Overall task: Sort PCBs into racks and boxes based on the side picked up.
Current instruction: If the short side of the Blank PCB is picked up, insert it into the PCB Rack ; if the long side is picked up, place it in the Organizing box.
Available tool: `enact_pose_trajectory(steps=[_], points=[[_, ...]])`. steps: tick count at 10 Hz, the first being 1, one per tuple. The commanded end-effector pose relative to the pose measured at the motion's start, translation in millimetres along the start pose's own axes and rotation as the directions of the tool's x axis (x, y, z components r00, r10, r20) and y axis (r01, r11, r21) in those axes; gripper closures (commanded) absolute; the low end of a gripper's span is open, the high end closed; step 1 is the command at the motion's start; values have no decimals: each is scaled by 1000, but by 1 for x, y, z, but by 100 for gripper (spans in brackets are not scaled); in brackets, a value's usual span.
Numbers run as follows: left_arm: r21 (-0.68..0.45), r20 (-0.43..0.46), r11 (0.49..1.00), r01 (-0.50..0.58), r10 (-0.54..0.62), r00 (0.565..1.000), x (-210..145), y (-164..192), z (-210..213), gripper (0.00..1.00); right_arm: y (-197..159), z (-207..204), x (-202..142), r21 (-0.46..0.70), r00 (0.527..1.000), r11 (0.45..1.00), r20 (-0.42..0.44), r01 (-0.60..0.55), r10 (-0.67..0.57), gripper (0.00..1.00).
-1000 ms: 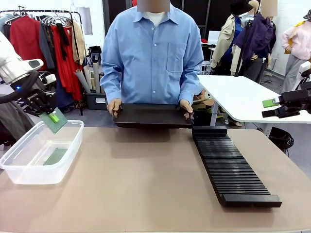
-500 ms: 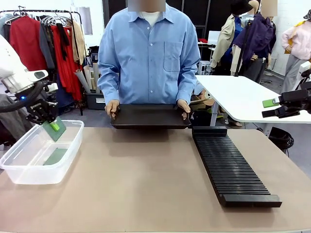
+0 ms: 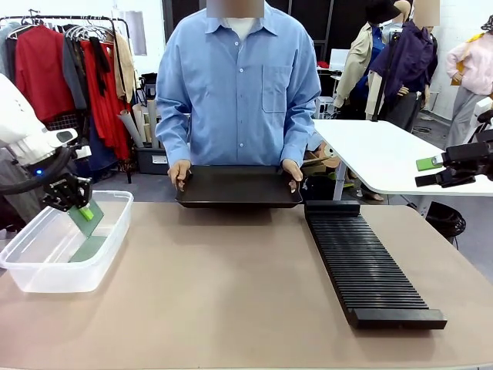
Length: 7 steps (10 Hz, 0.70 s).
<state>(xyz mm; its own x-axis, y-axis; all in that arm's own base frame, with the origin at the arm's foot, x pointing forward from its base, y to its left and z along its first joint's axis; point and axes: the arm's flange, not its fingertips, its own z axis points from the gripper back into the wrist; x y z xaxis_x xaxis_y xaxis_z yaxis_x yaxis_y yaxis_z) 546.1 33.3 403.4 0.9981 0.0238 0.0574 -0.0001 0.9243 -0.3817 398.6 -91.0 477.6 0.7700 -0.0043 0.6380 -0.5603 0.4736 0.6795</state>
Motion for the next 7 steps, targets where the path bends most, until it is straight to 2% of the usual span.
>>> enact_pose_trajectory(steps=[1, 7], points=[[-10, 33, 1000, 14, -13, 999, 1, 10, -16, 100, 2, 0, 3, 3, 1000, 1000, 9, 5, -5, 0], [-50, 48, 999, 22, -19, 999, 9, 29, -58, 100, 2, 0, 3, 3, 1000, 1000, 9, 5, -5, 0]])
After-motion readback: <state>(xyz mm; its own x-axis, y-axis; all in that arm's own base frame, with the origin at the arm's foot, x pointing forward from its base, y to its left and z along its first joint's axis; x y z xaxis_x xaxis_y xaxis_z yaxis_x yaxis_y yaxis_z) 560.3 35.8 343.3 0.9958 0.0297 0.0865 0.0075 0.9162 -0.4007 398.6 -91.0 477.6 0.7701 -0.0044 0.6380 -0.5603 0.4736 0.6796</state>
